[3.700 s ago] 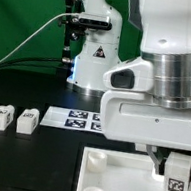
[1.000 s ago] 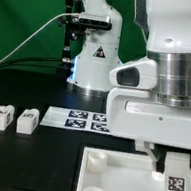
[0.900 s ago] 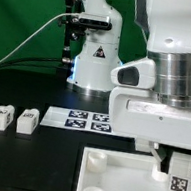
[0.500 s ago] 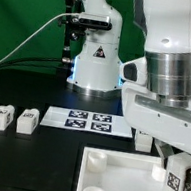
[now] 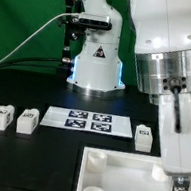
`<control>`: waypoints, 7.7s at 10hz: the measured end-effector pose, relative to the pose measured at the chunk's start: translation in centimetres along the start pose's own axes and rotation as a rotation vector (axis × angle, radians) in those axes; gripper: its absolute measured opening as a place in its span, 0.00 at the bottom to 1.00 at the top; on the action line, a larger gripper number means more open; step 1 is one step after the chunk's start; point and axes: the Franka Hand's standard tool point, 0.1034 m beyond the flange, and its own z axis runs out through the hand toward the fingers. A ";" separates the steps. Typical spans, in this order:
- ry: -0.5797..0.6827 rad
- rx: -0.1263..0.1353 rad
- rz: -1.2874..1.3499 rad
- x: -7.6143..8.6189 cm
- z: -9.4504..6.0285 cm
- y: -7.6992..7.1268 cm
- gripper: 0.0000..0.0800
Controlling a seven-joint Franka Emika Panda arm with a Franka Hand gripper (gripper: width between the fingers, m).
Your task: Assemble one leg
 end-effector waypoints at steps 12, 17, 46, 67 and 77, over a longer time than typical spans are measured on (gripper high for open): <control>0.090 -0.189 -1.540 -0.2 -0.5 0.0 0.81; 0.094 -0.167 -1.462 -0.1 -0.3 -0.1 0.51; 0.125 -0.140 -1.121 0.2 -0.1 -0.4 0.36; 0.132 -0.185 -1.517 -0.1 0.1 -0.2 0.81; 0.117 -0.071 -0.263 0.4 0.1 -0.3 0.36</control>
Offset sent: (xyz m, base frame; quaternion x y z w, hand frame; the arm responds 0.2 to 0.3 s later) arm 0.0032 0.0011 0.0027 0.0016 -0.0052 -0.2436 0.9699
